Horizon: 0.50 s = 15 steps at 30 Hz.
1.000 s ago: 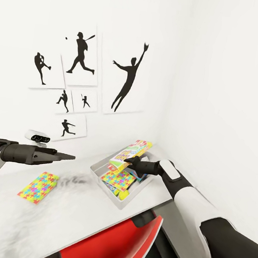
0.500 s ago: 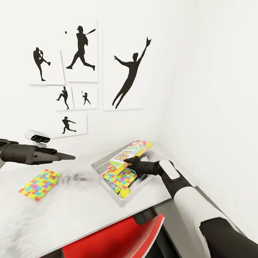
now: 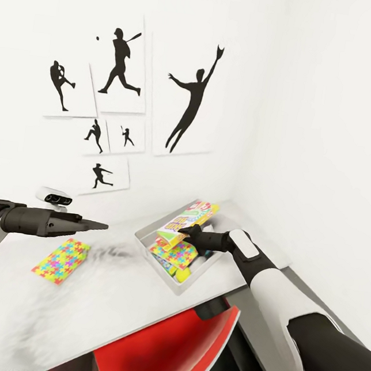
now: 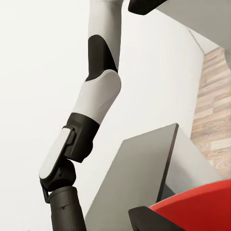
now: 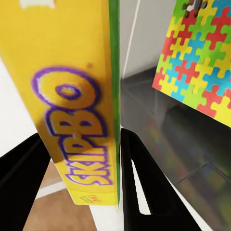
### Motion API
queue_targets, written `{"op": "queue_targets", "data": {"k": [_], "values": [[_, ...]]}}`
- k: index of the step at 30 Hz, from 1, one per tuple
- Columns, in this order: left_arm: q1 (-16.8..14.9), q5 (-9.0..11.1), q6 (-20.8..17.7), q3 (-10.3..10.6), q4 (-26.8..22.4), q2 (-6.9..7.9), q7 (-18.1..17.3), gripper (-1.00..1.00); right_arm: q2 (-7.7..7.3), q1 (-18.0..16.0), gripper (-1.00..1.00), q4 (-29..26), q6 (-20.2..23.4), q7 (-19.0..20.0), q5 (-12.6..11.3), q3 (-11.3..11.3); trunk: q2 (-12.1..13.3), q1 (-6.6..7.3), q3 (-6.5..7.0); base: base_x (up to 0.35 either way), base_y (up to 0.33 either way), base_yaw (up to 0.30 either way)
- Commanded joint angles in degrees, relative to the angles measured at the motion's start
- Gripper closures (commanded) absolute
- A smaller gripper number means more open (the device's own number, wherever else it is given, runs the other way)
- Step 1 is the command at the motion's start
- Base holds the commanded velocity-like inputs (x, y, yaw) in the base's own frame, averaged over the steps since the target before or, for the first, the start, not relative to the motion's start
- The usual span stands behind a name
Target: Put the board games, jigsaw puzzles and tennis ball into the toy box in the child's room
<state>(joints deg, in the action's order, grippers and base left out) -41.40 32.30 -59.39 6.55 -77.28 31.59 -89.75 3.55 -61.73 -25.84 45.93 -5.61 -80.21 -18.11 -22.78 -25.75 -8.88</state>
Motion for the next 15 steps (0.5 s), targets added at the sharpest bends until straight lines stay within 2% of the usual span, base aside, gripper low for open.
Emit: {"op": "queue_targets", "data": {"k": [1, 15], "values": [[-0.1, 0.0, -0.6, 0.1, 0.0, 0.05, -0.3, -1.00, -0.03, -0.1, 1.00, -0.1, 0.0, -0.6, -0.7, -0.2, -0.1, -0.03, -0.22, 0.000, 0.000, 0.063], [-0.1, 0.0, -0.6, 0.1, 0.0, 0.05, -0.3, -1.00, -0.28, -0.1, 1.00, -0.4, 0.1, -0.5, -1.0, -0.1, -0.1, -0.03, -1.55, 0.000, 0.000, 0.063]]}}
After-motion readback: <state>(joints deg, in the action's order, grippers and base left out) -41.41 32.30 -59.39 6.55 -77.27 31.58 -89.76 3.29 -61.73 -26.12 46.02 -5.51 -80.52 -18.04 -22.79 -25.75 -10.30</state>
